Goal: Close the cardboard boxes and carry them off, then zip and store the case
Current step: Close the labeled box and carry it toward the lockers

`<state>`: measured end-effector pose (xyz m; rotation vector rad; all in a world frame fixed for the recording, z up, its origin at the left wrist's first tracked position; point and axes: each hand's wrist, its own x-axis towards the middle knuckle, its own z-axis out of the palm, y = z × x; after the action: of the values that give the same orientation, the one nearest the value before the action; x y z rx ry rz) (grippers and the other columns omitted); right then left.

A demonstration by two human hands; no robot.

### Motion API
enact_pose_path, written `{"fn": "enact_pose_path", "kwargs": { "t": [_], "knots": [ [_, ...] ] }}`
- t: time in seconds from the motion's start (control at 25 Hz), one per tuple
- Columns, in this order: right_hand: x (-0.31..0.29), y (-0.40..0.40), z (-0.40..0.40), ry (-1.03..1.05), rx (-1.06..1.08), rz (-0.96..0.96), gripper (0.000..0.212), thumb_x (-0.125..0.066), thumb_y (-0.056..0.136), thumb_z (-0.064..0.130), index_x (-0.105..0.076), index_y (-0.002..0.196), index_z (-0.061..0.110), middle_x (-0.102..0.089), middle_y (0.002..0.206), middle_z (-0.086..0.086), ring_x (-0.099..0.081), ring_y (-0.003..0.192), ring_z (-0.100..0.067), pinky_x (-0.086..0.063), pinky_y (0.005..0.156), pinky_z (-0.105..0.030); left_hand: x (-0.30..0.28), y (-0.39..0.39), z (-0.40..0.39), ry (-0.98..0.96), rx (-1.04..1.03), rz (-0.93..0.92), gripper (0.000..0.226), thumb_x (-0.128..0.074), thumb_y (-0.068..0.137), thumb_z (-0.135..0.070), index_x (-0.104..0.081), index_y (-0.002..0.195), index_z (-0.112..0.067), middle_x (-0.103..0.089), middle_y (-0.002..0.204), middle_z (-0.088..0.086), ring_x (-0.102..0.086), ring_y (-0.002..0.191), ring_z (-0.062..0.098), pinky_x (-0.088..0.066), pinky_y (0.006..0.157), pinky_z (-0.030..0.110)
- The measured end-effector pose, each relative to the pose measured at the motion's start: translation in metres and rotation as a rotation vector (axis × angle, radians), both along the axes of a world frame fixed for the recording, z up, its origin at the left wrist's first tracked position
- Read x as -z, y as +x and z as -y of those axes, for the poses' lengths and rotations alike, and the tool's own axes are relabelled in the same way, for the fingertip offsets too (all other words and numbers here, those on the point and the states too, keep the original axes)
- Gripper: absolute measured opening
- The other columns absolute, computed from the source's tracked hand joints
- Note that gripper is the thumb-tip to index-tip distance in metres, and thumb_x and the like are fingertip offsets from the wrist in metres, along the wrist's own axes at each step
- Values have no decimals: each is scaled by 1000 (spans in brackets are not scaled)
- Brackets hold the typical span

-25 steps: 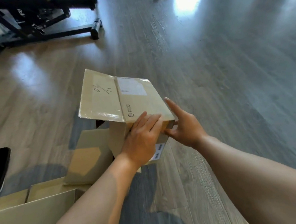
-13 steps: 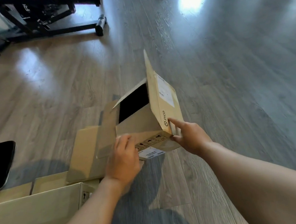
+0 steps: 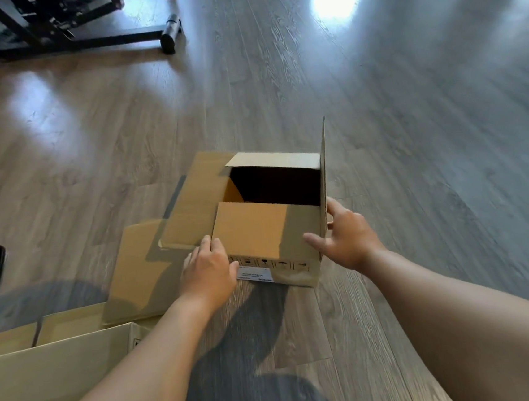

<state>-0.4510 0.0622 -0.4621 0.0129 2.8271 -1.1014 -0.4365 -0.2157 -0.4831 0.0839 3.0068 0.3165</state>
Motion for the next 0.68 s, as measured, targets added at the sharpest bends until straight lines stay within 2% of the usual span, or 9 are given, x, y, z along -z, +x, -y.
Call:
{"fn": "enact_pose_path", "kwargs": {
  "t": [0.12, 0.2, 0.28, 0.32, 0.4, 0.48, 0.56, 0.64, 0.68],
  "knots": [
    [-10, -1, -6, -40, 101, -63, 78, -74, 85, 42, -39, 152, 22, -63, 137, 1, -64, 118, -24, -54, 96, -39, -5, -10, -9, -1, 26, 40, 62, -56, 98, -41, -39, 144, -4, -34, 156, 20, -37, 142, 33, -34, 115, 47],
    [-18, 0, -10, -53, 181, -156, 77, -73, 87, 32, -38, 154, 21, -60, 141, -3, -59, 125, -24, -50, 98, -34, -9, -18, -16, 23, 29, 83, 61, -57, 97, -42, -39, 143, -4, -32, 157, 21, -38, 140, 35, -38, 112, 47],
    [-25, 0, -13, 47, 198, -234, 67, -69, 87, 17, -45, 150, 16, -54, 147, -7, -51, 135, -27, -44, 105, -37, -11, -26, -23, 57, 37, 135, 57, -57, 97, -42, -42, 138, -6, -31, 156, 21, -41, 137, 36, -44, 106, 48],
    [-26, -1, -14, 173, 172, -242, 56, -65, 86, 11, -54, 141, 13, -49, 151, -10, -45, 140, -30, -40, 109, -41, -11, -30, -26, 59, 45, 154, 53, -57, 97, -42, -44, 134, -7, -33, 155, 21, -45, 134, 36, -47, 103, 47],
    [-26, -2, -14, 505, 134, -145, 27, -57, 86, 7, -67, 111, 12, -37, 159, -17, -28, 150, -34, -32, 114, -49, -10, -38, -31, 48, 51, 170, 44, -57, 97, -42, -48, 125, -9, -45, 143, 20, -54, 121, 34, -53, 94, 45],
    [-20, 1, -17, 734, 106, 45, 24, -51, 87, 7, -68, 102, 16, -34, 161, -15, -15, 155, -32, -19, 120, -51, -9, -38, -35, 11, 63, 159, 39, -58, 96, -42, -50, 119, -12, -54, 127, 15, -56, 110, 29, -54, 88, 43],
    [-9, 5, -18, 750, -15, 193, 33, -47, 88, 6, -67, 113, 17, -43, 152, -13, -20, 153, -32, -17, 122, -51, -4, -30, -37, -73, 101, 86, 36, -59, 94, -41, -51, 117, -14, -53, 120, 10, -53, 108, 25, -53, 87, 40],
    [1, 7, -15, 622, -142, 231, 38, -52, 87, 7, -60, 122, 17, -50, 137, -7, -35, 144, -31, -28, 119, -48, 5, -18, -41, -82, 121, 32, 32, -59, 94, -39, -51, 115, -16, -52, 115, 7, -51, 102, 21, -53, 82, 35],
    [3, 4, -11, 557, -166, 225, 46, -55, 86, 8, -55, 131, 16, -48, 137, -5, -36, 142, -29, -30, 118, -48, 9, -11, -43, -31, 107, 54, 32, -58, 94, -39, -49, 115, -17, -54, 111, 6, -53, 97, 19, -54, 78, 32]
  ]
}}
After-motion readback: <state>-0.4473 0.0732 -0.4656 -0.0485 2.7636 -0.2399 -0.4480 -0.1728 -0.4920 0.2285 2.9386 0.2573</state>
